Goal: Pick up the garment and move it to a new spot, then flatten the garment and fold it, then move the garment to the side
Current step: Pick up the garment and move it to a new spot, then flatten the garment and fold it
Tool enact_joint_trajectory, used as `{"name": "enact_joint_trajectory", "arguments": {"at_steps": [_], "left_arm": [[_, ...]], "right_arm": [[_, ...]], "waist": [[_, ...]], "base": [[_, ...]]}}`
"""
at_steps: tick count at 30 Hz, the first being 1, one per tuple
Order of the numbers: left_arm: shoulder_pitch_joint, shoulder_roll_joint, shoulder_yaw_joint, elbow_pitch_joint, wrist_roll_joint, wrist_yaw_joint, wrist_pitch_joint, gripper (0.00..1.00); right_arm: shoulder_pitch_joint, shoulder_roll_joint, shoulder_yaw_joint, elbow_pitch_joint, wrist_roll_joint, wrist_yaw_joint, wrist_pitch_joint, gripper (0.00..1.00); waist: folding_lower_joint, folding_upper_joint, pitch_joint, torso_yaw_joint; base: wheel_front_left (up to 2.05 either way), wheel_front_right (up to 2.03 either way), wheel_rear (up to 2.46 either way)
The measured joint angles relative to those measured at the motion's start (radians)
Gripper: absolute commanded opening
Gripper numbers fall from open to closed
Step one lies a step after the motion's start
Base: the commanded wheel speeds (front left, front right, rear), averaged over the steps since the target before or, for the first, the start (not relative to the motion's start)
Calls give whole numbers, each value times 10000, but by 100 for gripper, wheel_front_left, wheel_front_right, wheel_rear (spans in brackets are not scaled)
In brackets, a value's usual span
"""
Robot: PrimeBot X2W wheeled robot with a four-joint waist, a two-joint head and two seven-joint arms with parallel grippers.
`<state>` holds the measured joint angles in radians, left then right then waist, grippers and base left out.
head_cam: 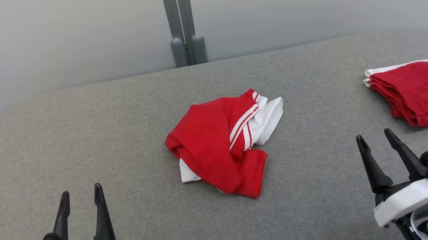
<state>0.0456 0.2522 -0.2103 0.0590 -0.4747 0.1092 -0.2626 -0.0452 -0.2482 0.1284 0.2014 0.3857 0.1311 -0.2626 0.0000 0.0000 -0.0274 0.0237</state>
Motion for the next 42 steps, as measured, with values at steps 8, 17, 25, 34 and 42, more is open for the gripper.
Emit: {"name": "enact_joint_trajectory", "arguments": {"at_steps": [8, 17, 25, 34, 42], "left_arm": [[122, -573, 564, 198, 633, -585, 0, 100], [127, -1018, 1024, 447, 1156, -1095, 0, 100], [125, -1252, 1302, 598, 1411, -1358, 0, 100], [119, -1430, 1231, 888, 1662, -1685, -8, 100], [-437, -1728, -84, 1565, 943, -2153, 1927, 100]], "right_arm": [[-5, -67, 42, 2, 12, 0, 0, 100], [-14, -84, 81, 27, 21, 0, 0, 100], [-35, -86, 123, 63, 44, 0, 0, 100], [-104, -86, 138, 82, 42, 0, 0, 100], [-310, -128, 127, 13, 42, 0, 0, 100]], "waist": [[0, 0, -22, -27], [0, 0, -23, 5], [0, 0, -13, 15], [0, 0, 29, -39], [0, 0, 238, -189]], "base": [[0, 0, 0], [0, 0, 0], [0, 0, 0], [0, 0, 0], [0, 0, 0]]}}
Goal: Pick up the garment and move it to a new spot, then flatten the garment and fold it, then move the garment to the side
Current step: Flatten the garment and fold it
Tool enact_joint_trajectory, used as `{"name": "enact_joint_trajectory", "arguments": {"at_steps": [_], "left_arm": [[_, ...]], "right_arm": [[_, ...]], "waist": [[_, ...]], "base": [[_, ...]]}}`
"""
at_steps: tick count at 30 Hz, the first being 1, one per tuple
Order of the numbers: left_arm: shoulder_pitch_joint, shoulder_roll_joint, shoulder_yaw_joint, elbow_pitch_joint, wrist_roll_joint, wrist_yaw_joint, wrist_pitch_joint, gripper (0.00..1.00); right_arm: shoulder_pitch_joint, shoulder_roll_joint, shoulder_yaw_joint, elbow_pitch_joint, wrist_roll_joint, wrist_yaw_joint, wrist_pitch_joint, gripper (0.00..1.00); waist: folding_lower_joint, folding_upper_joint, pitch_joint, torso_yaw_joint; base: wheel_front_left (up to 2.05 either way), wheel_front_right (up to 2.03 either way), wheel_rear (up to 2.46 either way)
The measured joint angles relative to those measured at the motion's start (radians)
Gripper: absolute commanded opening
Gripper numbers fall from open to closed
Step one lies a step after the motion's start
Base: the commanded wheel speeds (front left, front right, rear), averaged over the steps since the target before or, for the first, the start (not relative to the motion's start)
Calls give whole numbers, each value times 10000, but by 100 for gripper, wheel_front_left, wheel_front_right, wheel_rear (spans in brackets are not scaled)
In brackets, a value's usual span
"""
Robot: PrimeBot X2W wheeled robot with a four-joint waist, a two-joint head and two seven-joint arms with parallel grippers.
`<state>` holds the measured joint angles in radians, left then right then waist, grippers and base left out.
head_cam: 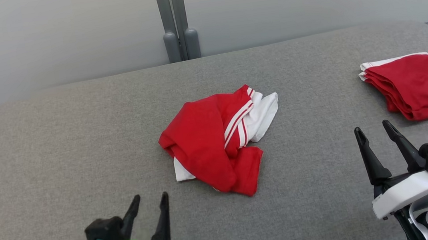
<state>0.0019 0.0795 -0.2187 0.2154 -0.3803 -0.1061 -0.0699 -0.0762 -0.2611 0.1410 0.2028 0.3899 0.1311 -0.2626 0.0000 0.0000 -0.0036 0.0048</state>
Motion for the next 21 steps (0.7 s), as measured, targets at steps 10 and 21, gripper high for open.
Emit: {"name": "enact_joint_trajectory", "arguments": {"at_steps": [10, 21], "left_arm": [[-1357, -150, -2337, 514, 134, -186, 663, 100], [-2849, 207, -3342, 2209, 928, 0, 729, 100]], "right_arm": [[-537, 79, -33, -199, -44, 0, 0, 100], [-866, 299, -82, -267, -54, 0, 0, 100]], "waist": [[0, 0, 674, -600], [0, 0, 1426, -1580]], "base": [[0, 0, 0], [0, 0, 0]]}}
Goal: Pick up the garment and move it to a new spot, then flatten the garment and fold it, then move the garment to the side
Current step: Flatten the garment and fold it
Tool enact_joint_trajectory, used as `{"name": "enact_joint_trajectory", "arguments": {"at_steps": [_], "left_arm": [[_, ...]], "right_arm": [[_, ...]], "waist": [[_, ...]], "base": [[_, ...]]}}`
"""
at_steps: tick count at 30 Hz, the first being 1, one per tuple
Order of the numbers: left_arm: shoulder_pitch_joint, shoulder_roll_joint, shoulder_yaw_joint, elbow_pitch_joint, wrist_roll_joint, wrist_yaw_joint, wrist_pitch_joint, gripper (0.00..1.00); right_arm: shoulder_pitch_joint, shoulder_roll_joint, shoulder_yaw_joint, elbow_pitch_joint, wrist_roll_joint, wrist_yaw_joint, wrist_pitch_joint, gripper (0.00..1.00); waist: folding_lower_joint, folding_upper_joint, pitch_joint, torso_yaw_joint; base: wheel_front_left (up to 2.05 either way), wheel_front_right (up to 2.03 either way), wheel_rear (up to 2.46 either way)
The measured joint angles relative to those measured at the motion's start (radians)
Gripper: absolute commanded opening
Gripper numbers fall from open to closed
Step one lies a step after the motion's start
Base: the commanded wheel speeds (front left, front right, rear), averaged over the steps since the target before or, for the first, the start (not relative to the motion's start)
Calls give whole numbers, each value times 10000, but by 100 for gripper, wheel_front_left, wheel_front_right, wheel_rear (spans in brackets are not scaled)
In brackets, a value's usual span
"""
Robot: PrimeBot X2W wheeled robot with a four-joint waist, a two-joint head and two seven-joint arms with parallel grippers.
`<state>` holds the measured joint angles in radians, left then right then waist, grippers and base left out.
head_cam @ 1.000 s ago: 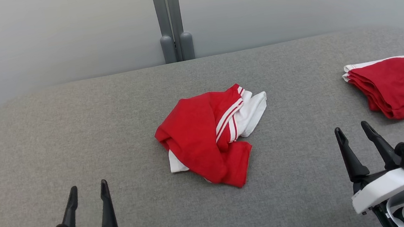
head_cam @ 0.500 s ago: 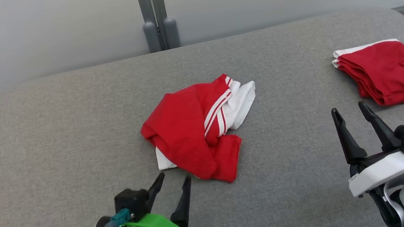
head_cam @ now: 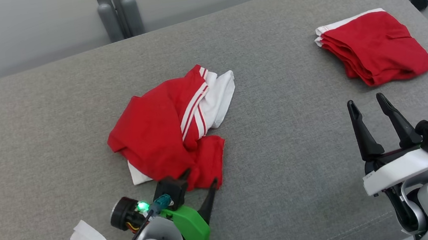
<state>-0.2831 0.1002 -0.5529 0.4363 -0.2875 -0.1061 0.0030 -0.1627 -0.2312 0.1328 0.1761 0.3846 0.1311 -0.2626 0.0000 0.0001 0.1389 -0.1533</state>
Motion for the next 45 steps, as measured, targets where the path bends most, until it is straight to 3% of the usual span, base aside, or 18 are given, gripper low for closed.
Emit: {"name": "enact_joint_trajectory", "arguments": {"at_steps": [5, 10, 11, 12, 13, 14, 17, 30, 39, 45], "left_arm": [[-358, 173, 23, 805, 550, 777, -109, 100], [-409, 151, 132, 1101, 464, 930, -301, 100], [-409, 150, 148, 1141, 431, 938, -318, 88], [-409, 150, 157, 1164, 420, 959, -339, 62], [-408, 150, 171, 1168, 405, 970, -355, 44], [-408, 161, 174, 1168, 403, 989, -368, 38], [-403, 209, 182, 1129, 389, 1066, -403, 0], [-358, 483, 1459, -514, -888, 1233, -1047, 0], [316, 1526, 3258, -1593, -1998, 1866, -922, 0], [632, 1969, 4021, -1243, -2665, 1939, -702, 0]], "right_arm": [[-53, 27, -31, 4, 0, 0, 0, 100], [-48, 31, -94, 8, -10, 0, 0, 100], [-46, 33, -117, 8, -13, 0, 0, 100], [-39, 35, -125, 10, -25, 0, 0, 100], [-34, 35, -121, 12, -36, 0, 0, 100], [-21, 35, -119, 13, -59, 0, 0, 100], [25, 36, -107, 23, -82, 0, 0, 100], [344, -63, -176, 130, -71, 0, 0, 100], [444, -278, -142, 150, -46, 0, 0, 100], [346, -387, 40, 173, -8, 0, 0, 100]], "waist": [[0, 0, 225, -366], [0, 0, 329, -471], [0, 0, 318, -457], [0, 0, 300, -431], [0, 0, 283, -410], [0, 0, 263, -376], [0, -1, 200, -263], [0, 0, -129, 615], [0, 0, -269, 1664], [0, 0, -182, 2309]], "base": [[0, 0, 0], [0, 0, 0], [0, 0, 0], [0, 0, 0], [0, 0, 0], [0, 0, 0], [0, 0, 0], [0, 0, 0], [0, 0, 0], [0, 0, 0]]}}
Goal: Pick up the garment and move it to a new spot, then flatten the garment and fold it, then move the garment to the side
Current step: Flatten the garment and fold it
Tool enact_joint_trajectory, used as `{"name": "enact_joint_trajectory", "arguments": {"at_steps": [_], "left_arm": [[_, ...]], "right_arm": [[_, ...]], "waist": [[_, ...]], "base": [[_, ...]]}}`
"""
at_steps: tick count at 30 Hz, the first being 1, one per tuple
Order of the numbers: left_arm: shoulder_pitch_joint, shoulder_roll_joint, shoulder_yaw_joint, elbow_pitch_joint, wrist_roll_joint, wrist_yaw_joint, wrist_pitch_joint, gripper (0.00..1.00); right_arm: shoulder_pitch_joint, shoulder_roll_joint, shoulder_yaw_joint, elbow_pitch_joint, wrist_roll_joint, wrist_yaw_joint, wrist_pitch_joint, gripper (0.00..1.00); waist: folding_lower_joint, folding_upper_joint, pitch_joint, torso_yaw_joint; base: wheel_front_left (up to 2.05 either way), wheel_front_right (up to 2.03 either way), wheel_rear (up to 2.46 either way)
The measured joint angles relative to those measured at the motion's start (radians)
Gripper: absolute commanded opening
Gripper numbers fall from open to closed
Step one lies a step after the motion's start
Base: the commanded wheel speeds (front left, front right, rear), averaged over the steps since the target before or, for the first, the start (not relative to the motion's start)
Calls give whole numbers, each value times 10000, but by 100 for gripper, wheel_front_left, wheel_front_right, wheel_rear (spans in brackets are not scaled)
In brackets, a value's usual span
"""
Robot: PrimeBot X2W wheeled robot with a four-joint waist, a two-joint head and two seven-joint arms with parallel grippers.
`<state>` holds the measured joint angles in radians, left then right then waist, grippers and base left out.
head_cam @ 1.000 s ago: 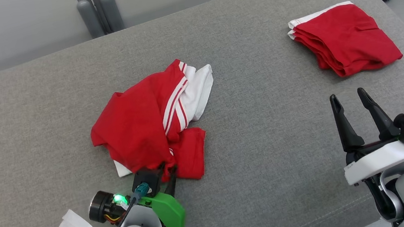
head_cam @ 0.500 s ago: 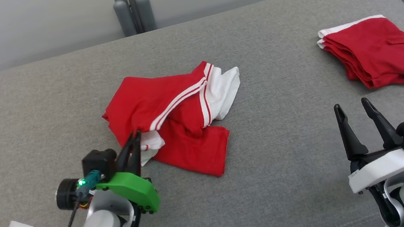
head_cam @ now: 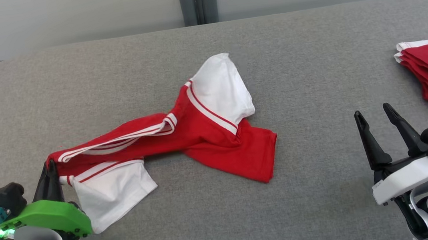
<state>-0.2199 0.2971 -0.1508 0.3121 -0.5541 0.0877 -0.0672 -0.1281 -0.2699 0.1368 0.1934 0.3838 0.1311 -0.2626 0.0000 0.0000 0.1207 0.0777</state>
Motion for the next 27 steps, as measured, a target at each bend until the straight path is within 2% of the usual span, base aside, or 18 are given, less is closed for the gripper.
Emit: {"name": "enact_joint_trajectory", "arguments": {"at_steps": [4, 5, 6, 7, 8, 9, 14, 17, 20, 27], "left_arm": [[0, 88, 249, 846, -288, -288, -153, 0], [-28, 90, 291, 1074, -359, -349, -234, 2], [-95, 96, 316, 1377, -449, -399, -316, 8], [-172, 140, 284, 1691, -420, -439, -416, 29], [-221, 167, 276, 1908, -403, -510, -531, 70], [-299, 167, 301, 2171, -405, -543, -683, 100], [-514, 92, 115, 2706, -167, -848, -1344, 100], [-413, 92, 58, 2558, 21, -872, -1651, 100], [-52, 90, -50, 2019, 353, -780, -1822, 100], [985, -291, -119, 35, 1131, -244, -1942, 100]], "right_arm": [[-111, -100, 86, 8, 4, 2, 0, 100], [-120, -121, 92, 13, 6, 0, 0, 100], [-140, -151, 104, 21, 13, 0, 0, 100], [-171, -184, 125, 36, 19, 0, 0, 100], [-192, -205, 140, 46, 21, 0, 0, 100], [-199, -224, 165, 58, 27, 0, 0, 100], [-194, -244, 245, 213, 82, 0, 0, 100], [-153, -196, 286, 282, 105, 0, 0, 100], [4, -127, 326, 357, 111, 0, 0, 100], [277, -52, 313, 410, 140, 0, 0, 100]], "waist": [[0, 0, 178, 242], [0, 0, 223, 273], [0, 0, 270, 309], [0, 0, 307, 342], [0, 0, 334, 361], [0, 0, 352, 380], [0, 0, 185, 398], [0, 0, -26, 394], [0, 0, -276, 387], [0, 0, -772, 413]], "base": [[0, 0, 0], [0, 0, 0], [0, 0, 0], [0, 0, 0], [0, 0, 0], [0, 0, 0], [0, 0, 0], [0, 0, 0], [0, 0, 0], [0, 0, 0]]}}
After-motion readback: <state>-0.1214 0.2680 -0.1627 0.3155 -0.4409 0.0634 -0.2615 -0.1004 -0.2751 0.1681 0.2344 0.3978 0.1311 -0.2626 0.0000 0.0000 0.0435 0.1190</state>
